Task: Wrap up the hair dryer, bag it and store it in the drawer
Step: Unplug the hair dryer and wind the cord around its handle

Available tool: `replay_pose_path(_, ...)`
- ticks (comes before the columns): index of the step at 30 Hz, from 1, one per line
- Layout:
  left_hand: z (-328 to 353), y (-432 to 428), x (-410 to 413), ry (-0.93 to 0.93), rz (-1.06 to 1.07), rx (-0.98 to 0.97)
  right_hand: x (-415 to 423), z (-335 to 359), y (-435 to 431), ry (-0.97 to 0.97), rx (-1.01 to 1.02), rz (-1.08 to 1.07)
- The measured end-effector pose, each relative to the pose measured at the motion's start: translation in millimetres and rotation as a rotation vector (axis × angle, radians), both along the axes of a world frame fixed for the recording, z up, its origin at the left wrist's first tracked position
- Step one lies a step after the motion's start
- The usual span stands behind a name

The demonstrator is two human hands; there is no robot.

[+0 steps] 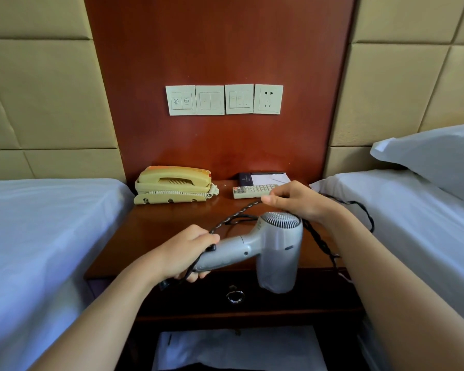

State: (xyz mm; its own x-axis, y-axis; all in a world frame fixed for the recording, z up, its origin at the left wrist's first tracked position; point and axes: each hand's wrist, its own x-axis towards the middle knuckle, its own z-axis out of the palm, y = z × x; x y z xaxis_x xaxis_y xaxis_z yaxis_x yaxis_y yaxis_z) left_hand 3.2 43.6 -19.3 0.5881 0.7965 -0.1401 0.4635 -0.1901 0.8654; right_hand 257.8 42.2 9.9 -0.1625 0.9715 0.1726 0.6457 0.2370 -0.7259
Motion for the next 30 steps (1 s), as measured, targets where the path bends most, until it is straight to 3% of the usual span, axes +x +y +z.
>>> replay_pose_path(4, 3.1, -2.9, -2.3, -0.198, 0.004, -0.111, 6.0, -8.5, -3.5, 0.115, -0.16, 0.074)
replay_pose_path(12, 4.6, 5.7, 2.2, -0.543, 0.065, -0.298, -5.1, -19.3, -5.8, 0.124, -0.042, 0.027)
replay_pose_path(16, -2.0, 24.2, 6.8, -0.72, 0.224, -0.336, -12.4, -27.9, -0.7, -0.087, -0.008, 0.038)
replay_pose_path(24, -7.3, 35.7, 13.4, -0.617, 0.424, -0.111, -27.2, -11.1, -6.5, -0.568, -0.014, 0.08)
replay_pose_path(28, -6.2, 37.3, 19.7, -0.594, 0.519, -0.059, -43.7, 3.3, -19.6, -0.69, 0.105, 0.072)
replay_pose_path(30, -6.5, 35.9, 22.9, -0.457, 0.586, 0.098, -53.9, 8.5, -24.6, -0.724, 0.225, 0.03)
